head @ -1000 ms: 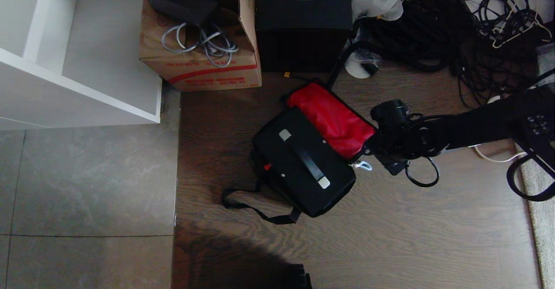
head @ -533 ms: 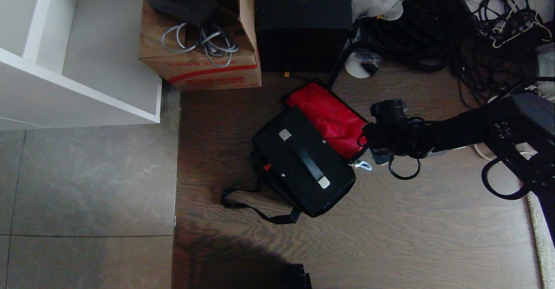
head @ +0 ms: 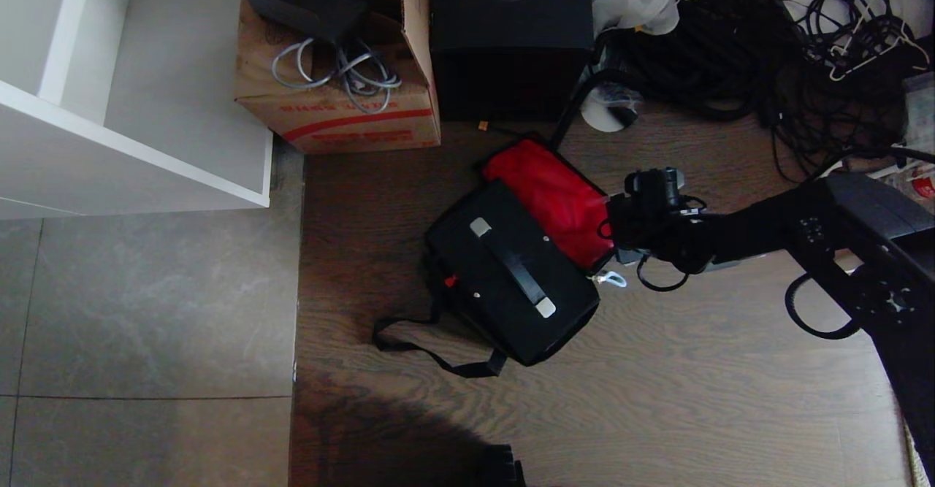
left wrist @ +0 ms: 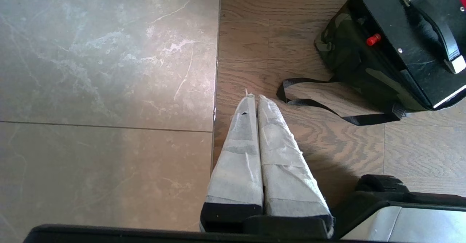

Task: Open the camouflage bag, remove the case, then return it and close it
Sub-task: Close the top of the storage box

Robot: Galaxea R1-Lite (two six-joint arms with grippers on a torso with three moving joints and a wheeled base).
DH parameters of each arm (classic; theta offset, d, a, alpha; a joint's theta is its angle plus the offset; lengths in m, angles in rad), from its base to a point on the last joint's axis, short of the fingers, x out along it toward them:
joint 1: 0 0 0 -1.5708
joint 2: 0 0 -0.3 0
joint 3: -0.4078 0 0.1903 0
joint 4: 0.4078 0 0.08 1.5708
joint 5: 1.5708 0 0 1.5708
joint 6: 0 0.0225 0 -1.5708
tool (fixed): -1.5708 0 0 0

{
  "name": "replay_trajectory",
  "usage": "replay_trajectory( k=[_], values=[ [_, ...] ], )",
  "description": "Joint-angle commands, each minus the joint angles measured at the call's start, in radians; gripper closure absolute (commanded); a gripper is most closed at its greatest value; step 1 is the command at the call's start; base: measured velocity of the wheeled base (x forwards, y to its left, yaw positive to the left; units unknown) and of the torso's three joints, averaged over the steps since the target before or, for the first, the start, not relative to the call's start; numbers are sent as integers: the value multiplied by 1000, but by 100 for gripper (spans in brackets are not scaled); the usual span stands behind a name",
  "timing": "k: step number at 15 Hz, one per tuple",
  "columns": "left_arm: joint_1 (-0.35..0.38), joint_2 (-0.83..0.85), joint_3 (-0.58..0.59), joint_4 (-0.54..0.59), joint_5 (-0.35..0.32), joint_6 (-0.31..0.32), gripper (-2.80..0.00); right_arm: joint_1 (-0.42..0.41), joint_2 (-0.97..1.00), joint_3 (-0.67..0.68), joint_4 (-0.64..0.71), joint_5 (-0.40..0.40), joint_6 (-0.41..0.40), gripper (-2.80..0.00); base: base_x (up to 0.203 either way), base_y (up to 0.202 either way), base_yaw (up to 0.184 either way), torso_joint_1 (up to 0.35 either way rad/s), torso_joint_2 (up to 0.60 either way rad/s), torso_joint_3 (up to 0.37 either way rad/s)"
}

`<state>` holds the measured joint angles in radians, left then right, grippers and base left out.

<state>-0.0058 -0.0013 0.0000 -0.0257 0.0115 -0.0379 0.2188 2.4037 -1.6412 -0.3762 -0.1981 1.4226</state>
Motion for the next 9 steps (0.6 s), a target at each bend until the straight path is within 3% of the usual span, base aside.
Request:
replay_trajectory(
  k=[1,7,9],
  values=[
    [1,1,8,0,1,0,0,-12,41,-50,-6,2,-2,0,0,0,0,0,0,0],
    [0,1,8,0,0,0,0,-34,25,-51,-3,59,-103,0,0,0,0,0,0,0],
    [0,1,8,0,1,0,0,-33,-8,-37,-3,59,-186,0,0,0,0,0,0,0]
  ],
)
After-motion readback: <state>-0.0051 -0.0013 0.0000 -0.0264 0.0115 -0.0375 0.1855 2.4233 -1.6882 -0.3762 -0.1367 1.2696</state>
